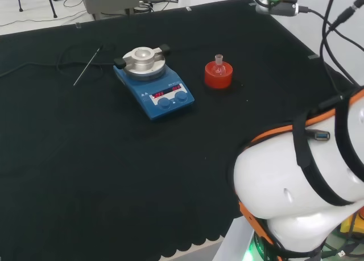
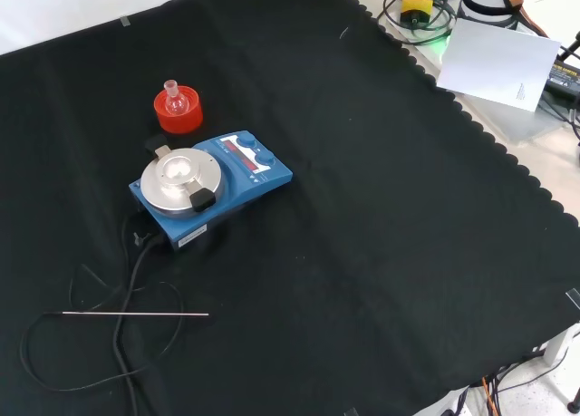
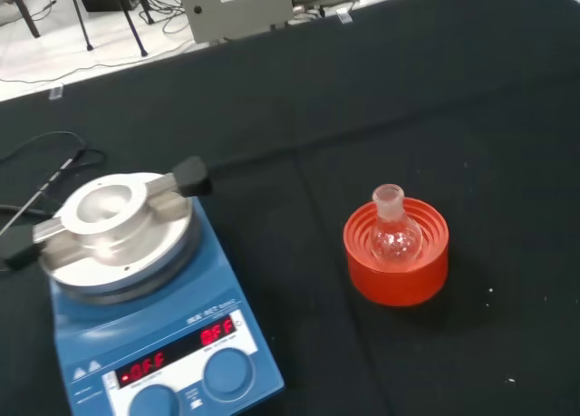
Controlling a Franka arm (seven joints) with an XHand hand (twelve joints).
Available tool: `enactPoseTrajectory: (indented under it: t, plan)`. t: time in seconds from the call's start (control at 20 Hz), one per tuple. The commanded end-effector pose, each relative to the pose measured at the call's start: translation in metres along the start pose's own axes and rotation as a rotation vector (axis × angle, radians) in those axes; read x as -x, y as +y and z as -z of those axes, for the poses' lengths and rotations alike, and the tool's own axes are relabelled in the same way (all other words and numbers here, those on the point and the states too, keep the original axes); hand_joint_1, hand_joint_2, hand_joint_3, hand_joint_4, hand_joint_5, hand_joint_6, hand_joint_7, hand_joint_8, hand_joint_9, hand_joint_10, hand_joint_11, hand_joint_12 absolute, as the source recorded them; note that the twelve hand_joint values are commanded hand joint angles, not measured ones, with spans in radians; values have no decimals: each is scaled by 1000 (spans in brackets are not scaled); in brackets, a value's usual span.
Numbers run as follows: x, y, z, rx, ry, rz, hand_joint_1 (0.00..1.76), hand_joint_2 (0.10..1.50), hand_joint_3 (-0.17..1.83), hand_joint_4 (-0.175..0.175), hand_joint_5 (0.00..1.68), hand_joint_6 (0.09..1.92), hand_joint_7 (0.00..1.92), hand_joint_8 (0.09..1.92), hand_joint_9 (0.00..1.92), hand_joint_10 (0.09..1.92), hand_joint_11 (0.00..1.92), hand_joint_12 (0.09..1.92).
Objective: Pick up the round-bottom flask.
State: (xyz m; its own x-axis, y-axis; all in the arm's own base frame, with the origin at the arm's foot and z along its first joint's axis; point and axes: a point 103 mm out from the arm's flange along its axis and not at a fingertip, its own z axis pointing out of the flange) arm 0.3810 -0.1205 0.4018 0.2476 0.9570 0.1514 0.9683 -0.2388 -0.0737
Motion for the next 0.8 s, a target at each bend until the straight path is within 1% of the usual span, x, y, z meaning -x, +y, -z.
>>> enactPoseTrajectory:
  t: [0.05,0.15,0.35,0.4,0.65,0.8]
  plan:
    - [59,71,-38,10,81,-41,278,1241,174,-71,361,87,148,596,232,700,0,1164]
    - [59,82,-50,-2,100,-43,284,1234,172,-73,368,87,150,600,235,702,0,1167]
    - [59,101,-75,-26,94,-48,283,1224,173,-76,383,87,152,608,239,705,0,1183]
    - [60,105,-81,-34,103,-44,288,1219,171,-77,387,87,152,610,240,706,0,1185]
    - [65,126,-112,-42,114,-47,475,1072,113,-79,413,87,173,630,264,716,0,1192]
    - [68,136,-131,-57,123,-61,575,1013,95,-79,460,87,201,650,290,721,0,1212]
